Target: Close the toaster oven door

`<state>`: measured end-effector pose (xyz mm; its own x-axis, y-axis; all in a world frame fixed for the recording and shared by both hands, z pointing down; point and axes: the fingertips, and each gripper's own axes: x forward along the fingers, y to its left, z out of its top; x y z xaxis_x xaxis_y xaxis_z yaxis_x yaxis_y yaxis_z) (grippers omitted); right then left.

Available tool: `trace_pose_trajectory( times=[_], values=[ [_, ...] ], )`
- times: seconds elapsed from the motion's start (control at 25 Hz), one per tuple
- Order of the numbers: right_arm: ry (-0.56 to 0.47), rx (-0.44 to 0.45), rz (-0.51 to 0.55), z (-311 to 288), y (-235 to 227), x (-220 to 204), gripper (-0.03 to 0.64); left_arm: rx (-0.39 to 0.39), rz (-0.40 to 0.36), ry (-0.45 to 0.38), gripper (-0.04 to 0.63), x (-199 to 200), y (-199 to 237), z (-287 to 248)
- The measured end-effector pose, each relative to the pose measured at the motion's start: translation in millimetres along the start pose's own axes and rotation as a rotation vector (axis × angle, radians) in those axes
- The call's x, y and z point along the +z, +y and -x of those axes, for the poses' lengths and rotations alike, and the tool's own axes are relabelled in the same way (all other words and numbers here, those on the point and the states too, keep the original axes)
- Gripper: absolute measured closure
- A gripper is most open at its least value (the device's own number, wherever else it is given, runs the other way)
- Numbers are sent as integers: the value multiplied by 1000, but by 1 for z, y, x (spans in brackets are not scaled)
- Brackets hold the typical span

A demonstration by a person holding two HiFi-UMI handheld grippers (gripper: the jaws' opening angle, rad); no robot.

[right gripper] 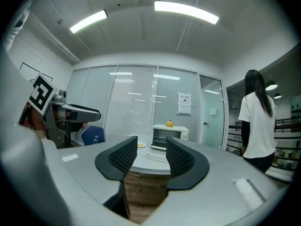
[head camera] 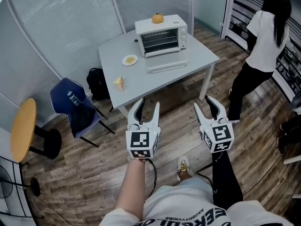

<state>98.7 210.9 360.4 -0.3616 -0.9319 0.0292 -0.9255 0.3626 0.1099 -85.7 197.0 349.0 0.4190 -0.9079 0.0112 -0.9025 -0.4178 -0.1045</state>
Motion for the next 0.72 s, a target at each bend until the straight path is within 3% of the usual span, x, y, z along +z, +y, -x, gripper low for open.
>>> trace_pose_trajectory(
  times=[0.44,0.72],
  values=[
    [7,51,6,-117,-92,-11,445,33,3,14,396,-6,13,-139],
    [0,79,-4,-159,-126,-16,445,48,-15,25,396,-7,14,-189]
  ],
)
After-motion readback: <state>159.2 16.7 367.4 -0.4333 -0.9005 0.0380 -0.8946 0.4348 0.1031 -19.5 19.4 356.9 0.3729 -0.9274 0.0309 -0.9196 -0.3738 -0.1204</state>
